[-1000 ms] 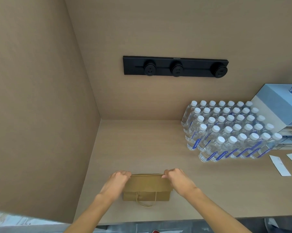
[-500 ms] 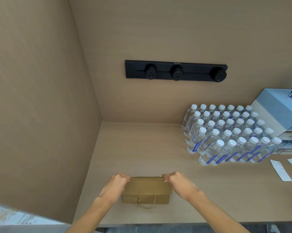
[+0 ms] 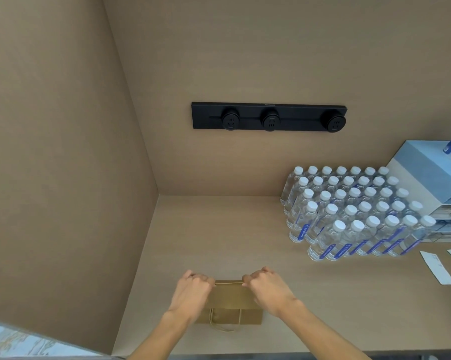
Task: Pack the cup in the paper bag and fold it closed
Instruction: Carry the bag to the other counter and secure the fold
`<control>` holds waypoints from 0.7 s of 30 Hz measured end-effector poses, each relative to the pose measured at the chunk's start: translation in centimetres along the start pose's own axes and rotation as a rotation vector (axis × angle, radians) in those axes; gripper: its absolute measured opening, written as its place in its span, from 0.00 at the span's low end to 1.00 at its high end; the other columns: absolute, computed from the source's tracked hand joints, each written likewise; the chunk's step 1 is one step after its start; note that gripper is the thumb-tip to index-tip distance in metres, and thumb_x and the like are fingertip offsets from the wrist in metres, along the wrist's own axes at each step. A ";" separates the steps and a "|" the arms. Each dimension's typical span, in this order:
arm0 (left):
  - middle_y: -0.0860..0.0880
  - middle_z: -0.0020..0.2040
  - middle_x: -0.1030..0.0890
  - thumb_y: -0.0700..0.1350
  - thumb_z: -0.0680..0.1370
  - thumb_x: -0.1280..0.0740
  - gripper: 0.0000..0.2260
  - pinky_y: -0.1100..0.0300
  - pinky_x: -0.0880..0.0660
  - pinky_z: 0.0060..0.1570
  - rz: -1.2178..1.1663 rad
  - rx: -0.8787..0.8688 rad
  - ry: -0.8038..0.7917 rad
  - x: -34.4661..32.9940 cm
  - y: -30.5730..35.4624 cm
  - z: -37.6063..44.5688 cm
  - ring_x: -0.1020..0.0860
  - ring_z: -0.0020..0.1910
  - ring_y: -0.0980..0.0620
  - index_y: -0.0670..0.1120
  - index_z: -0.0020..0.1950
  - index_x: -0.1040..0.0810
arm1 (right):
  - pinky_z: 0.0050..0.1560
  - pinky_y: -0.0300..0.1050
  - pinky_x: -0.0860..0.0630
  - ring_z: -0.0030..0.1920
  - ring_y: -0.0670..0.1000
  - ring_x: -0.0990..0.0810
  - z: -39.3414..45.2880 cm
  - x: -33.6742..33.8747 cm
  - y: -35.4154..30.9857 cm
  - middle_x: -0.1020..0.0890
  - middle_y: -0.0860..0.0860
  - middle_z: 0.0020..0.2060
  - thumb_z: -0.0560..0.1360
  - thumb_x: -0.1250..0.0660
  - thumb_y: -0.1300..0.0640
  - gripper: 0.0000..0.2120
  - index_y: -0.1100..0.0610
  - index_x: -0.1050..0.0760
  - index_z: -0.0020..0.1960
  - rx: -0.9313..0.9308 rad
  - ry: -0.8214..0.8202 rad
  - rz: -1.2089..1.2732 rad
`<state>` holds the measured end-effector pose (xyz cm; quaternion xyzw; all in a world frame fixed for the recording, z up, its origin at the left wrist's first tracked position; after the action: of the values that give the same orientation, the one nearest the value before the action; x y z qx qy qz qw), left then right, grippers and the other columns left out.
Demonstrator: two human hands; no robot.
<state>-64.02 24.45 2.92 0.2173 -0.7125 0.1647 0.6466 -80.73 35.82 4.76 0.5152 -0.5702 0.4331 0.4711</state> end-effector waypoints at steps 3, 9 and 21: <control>0.48 0.54 0.15 0.44 0.80 0.43 0.11 0.55 0.33 0.58 0.017 -0.021 0.017 0.0 0.9 0.5 0.20 0.57 0.47 0.49 0.55 0.22 | 0.60 0.52 0.34 0.56 0.59 0.19 1.0 -0.2 -1.4 0.16 0.58 0.55 0.83 0.46 0.57 0.12 0.57 0.25 0.59 0.016 0.003 -0.013; 0.48 0.51 0.15 0.44 0.79 0.41 0.09 0.56 0.30 0.55 -0.052 -0.005 0.020 0.1 2.2 0.8 0.19 0.55 0.45 0.49 0.52 0.22 | 0.59 0.53 0.33 0.56 0.59 0.19 1.7 -0.5 -2.6 0.16 0.57 0.55 0.82 0.45 0.58 0.11 0.57 0.26 0.59 0.029 0.017 0.009; 0.59 0.39 0.14 0.47 0.62 0.20 0.14 0.63 0.37 0.46 -0.196 -0.076 0.181 -0.3 2.9 0.3 0.17 0.40 0.61 0.54 0.46 0.16 | 0.68 0.61 0.39 0.62 0.57 0.22 0.7 -1.0 -3.3 0.24 0.53 0.69 0.80 0.46 0.56 0.19 0.56 0.29 0.68 -0.047 0.106 0.065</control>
<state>-65.80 26.81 2.69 0.2455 -0.6324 0.0926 0.7289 -77.47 35.04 3.65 0.4615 -0.5708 0.4612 0.4984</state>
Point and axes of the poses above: each hand's wrist, its own z-axis towards the middle knuckle, its own x-axis out of the back of the hand, y = z × x, the point moved 3 cm from there along z, towards the middle knuckle
